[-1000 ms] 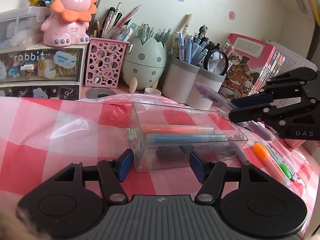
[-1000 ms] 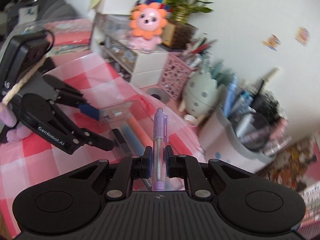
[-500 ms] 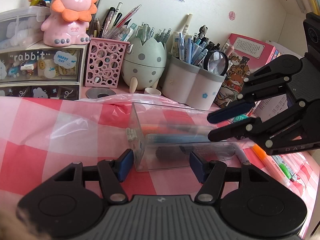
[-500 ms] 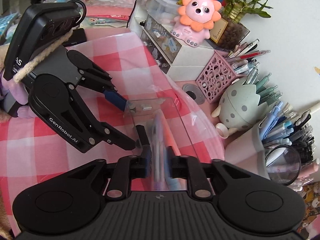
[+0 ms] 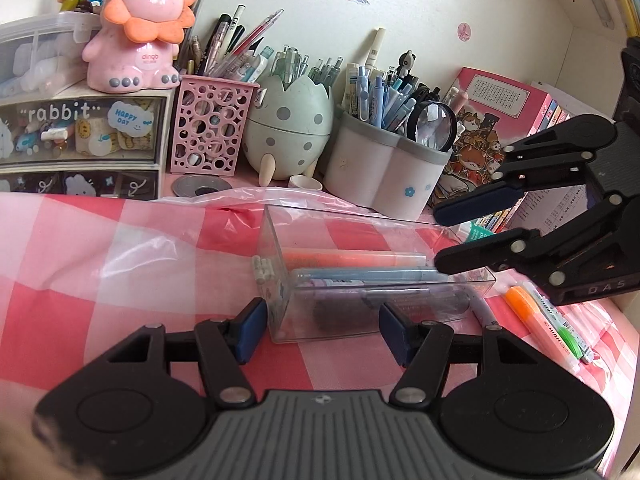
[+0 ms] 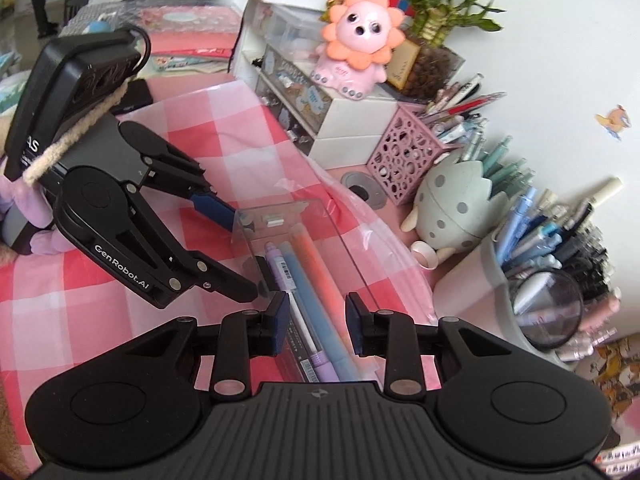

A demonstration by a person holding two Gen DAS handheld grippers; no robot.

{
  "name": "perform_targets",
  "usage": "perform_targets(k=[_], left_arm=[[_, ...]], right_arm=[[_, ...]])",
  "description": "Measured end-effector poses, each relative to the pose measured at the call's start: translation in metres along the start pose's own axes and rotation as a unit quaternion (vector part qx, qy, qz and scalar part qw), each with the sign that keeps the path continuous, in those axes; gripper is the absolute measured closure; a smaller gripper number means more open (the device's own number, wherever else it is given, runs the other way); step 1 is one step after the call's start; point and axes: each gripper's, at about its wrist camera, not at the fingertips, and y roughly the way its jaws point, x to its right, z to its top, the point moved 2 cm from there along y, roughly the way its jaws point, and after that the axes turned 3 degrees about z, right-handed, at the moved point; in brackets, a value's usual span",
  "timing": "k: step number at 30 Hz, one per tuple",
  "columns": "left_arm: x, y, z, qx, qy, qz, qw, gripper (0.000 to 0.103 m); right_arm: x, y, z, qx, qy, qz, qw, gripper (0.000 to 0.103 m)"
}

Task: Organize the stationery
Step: 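Lower the lilac pen into the clear box and open the right gripper, then move the right gripper to the white pen and grasp it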

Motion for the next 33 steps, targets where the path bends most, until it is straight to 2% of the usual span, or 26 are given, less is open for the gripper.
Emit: perform_targets(k=[15,17,23,29,33], left_arm=[[0.0,0.0,0.0,0.0,0.0,0.0,1.0,0.067],[0.0,0.0,0.0,0.0,0.0,0.0,1.0,0.067],[0.0,0.0,0.0,0.0,0.0,0.0,1.0,0.067],[0.0,0.0,0.0,0.0,0.0,0.0,1.0,0.067],[0.0,0.0,0.0,0.0,0.0,0.0,1.0,0.067]], right_arm=[[0.0,-0.035,-0.027,0.038,0.087,-0.068,0.993,0.053],[0.0,-0.038,-0.032,0.045,0.117,-0.075,0.989,0.045],[0.002,-0.039,-0.052,0.033,0.228,-0.087,0.969,0.037],[-0.009,-0.034,-0.066,0.027,0.271,-0.095,0.957,0.028],[-0.016,-0.031,-0.071,0.022,0.293,-0.103,0.95,0.027]])
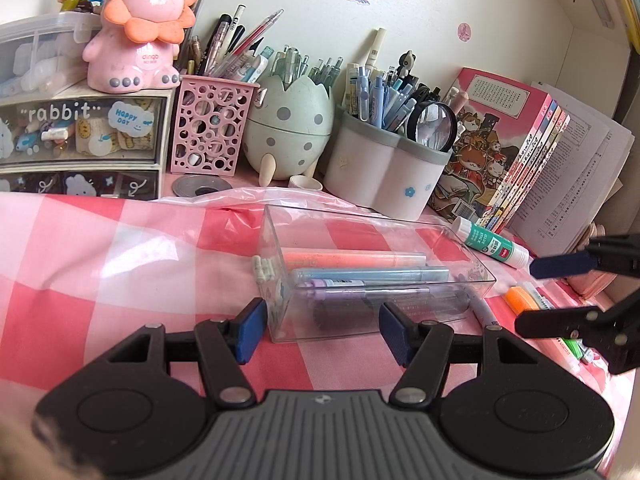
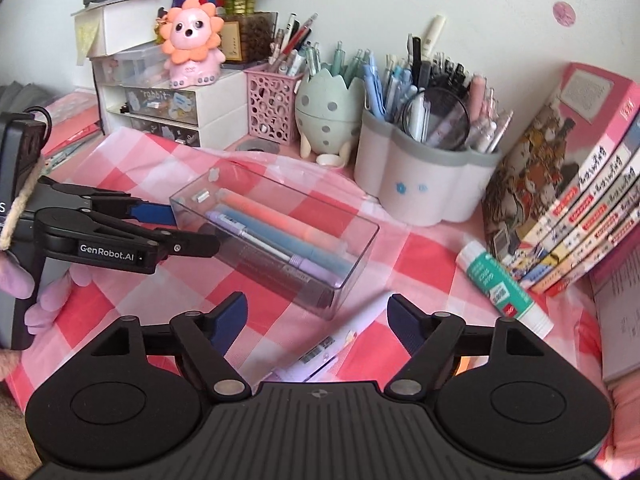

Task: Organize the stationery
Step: 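Move the right gripper to the white pen and grasp it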

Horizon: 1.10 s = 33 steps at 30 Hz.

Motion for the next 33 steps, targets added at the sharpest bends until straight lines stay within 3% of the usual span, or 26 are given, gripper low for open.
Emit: perform_targets(k=[9,20,33], left_arm=[[0.0,0.0,0.0,0.0,0.0,0.0,1.0,0.067],[0.0,0.0,0.0,0.0,0.0,0.0,1.0,0.067],[0.0,0.0,0.0,0.0,0.0,0.0,1.0,0.067]], right_arm=[[-0.003,0.013,-0.012,-0.003,0.074,-0.027,0.997,0.023],[-0.005,0.025,-0.024,-0.017,0.08,-0.059,0.995,0.023],[0.023,0.016,-0.037,-0.025,0.072,-0.089,0.993,0.026]])
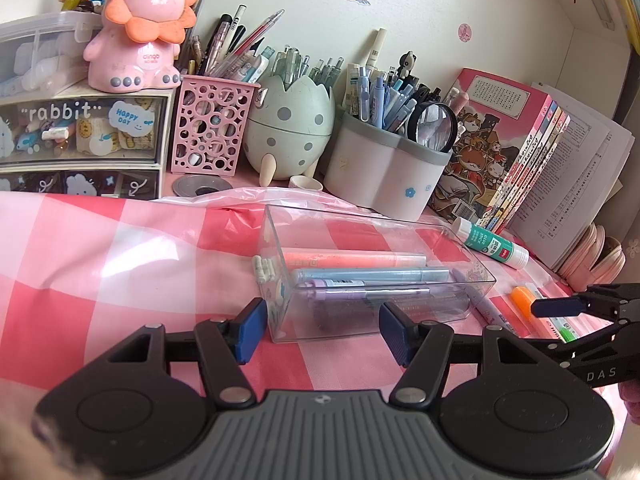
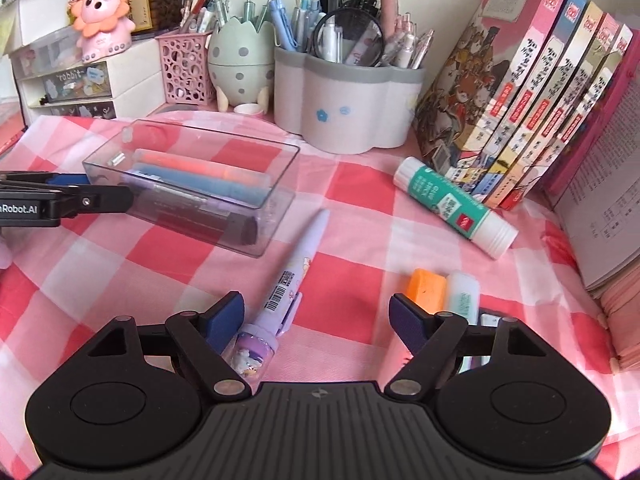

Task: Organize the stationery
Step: 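Move the right gripper to the white pen and grasp it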

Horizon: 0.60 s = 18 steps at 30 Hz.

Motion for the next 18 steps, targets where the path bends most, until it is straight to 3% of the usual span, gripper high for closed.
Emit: perform_targets(k=[6,12,18], left_arm=[[0.0,0.0,0.0,0.0,0.0,0.0,1.0,0.067],[0.0,0.0,0.0,0.0,0.0,0.0,1.0,0.067],[0.0,0.0,0.0,0.0,0.0,0.0,1.0,0.067]], right_arm=[[0.013,-0.003,0.002,-0.007,-0.012,-0.045,0.999,0.027],[0.004,-0.006,0.009,0.005,-0.03,-0.013,0.999,0.029],[0.0,0.009,0.021,-0.016,-0.053,0.016,0.998,0.044]])
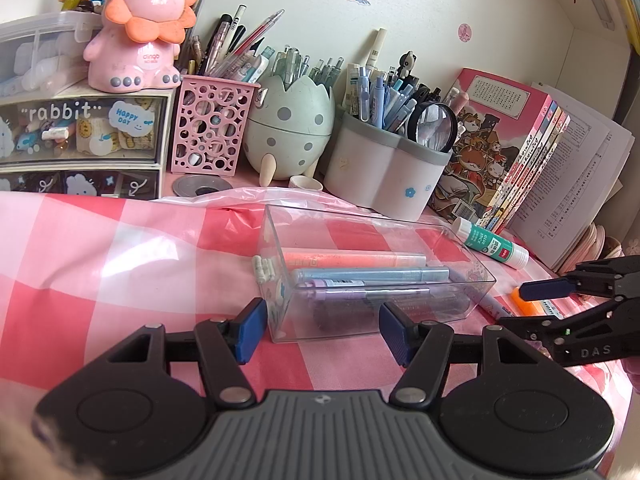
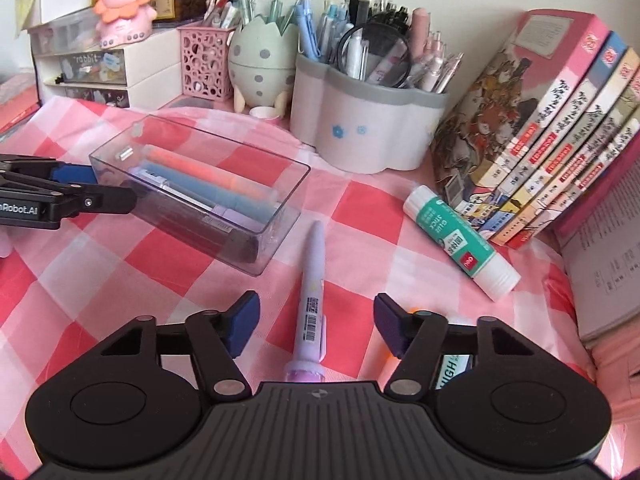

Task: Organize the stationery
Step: 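Move the right gripper to the white pen and grasp it, then carry the white pen into the clear box and release it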

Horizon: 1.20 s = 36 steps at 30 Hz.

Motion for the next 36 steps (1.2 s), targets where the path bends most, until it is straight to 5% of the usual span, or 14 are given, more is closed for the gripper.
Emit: perform_targets(k=[14,36], left_arm=[[0.0,0.0,0.0,0.0,0.0,0.0,1.0,0.067],[0.0,0.0,0.0,0.0,0.0,0.0,1.0,0.067]], right_arm=[[0.006,0.01,0.005,-0.03,0.006,0.051,0.998,0.088],[0.005,-0.019,0.027,-0.003,-0.051,0.035,0.998,0.089]])
